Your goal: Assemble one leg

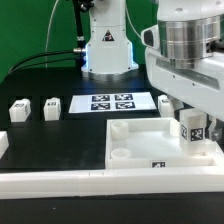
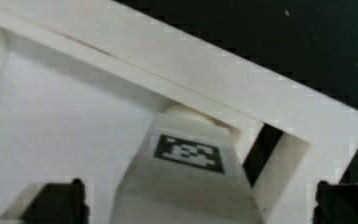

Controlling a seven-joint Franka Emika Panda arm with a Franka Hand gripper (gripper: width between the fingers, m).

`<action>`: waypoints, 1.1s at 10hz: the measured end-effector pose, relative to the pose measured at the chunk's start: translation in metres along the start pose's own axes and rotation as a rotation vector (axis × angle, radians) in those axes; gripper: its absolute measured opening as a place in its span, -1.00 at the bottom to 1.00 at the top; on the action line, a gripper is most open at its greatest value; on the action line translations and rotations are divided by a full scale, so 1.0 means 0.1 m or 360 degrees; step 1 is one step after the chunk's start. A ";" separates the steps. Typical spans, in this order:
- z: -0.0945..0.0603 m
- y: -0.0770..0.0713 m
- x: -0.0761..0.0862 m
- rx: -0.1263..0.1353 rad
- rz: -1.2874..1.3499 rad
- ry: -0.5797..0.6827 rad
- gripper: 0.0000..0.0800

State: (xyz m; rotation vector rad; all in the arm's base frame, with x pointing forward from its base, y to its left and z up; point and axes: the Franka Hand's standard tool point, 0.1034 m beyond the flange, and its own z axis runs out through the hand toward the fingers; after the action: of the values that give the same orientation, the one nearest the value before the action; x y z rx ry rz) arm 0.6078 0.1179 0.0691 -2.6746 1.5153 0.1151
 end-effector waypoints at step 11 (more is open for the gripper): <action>-0.05 -0.02 -0.01 -0.0127 -0.2071 0.0080 0.62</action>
Offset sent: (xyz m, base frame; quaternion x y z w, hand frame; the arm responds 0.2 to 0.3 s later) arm 0.0068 0.0000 -0.0014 -0.0161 -0.0074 -0.3344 0.9423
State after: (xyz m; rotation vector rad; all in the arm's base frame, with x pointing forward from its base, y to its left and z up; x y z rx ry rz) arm 0.6097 0.1192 0.0741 -3.1029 -0.4244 0.0244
